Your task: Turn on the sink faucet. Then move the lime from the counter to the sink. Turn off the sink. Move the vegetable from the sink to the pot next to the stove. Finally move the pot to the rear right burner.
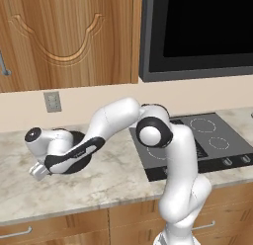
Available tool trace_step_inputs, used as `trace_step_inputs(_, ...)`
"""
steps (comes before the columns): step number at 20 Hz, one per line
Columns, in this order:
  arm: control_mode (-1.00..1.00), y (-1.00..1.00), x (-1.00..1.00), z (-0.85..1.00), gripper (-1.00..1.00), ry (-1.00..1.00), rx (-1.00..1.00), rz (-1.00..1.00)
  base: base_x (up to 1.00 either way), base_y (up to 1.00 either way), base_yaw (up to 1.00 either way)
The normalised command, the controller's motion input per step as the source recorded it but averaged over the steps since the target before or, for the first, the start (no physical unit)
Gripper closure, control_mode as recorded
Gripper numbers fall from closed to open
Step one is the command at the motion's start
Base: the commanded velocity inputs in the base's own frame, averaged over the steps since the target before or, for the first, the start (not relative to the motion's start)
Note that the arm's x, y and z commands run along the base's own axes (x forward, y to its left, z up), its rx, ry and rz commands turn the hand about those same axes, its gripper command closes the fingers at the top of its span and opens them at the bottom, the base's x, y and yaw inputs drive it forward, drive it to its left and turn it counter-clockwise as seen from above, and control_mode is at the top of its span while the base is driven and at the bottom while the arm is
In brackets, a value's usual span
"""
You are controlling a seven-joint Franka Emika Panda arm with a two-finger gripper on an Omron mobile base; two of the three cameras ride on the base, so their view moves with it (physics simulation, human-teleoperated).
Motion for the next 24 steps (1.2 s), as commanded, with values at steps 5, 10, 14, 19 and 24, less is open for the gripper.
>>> trace_step_inputs(5, -1.0, 0.0, 0.0, -0.01, 1.0, 0.0, 0.0, 0.0, 0.0, 0.0, 0.0)
trace_step_inputs(10, -1.0, -0.07, 0.01, 0.01, 1.0, -0.06, 0.01, 0.0, 0.0, 0.0, 0.0)
trace_step_inputs(14, -1.0, -0.31, -0.09, 0.39, 1.0, -0.18, 0.01, 0.0, 0.0, 0.0, 0.0)
trace_step_inputs(19, -1.0, -0.5, -0.22, 0.56, 1.0, -0.2, 0.04, 0.0, 0.0, 0.0, 0.0)
trace_step_inputs(24, -1.0, -0.62, -0.09, 0.49, 1.0, -0.08, 0.07, -0.03, 0.0, 0.0, 0.0)
